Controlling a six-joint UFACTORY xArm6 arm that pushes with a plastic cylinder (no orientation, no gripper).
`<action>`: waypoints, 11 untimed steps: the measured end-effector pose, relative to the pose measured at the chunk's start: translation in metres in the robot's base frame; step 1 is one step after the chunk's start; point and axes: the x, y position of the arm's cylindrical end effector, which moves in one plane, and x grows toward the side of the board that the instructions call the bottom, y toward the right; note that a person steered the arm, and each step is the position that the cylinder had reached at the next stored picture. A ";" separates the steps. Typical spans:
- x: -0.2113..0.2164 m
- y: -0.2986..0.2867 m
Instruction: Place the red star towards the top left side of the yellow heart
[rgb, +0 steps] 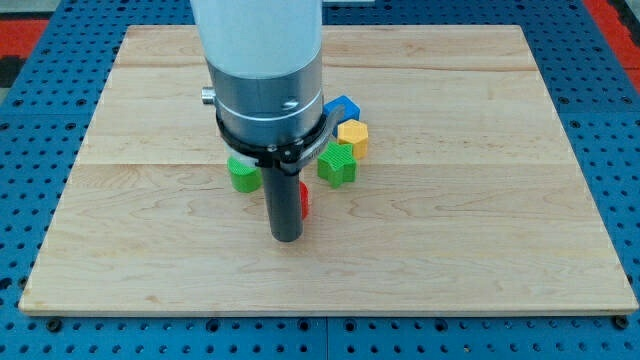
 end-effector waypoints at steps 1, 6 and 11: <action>-0.026 0.000; -0.059 -0.042; -0.150 -0.056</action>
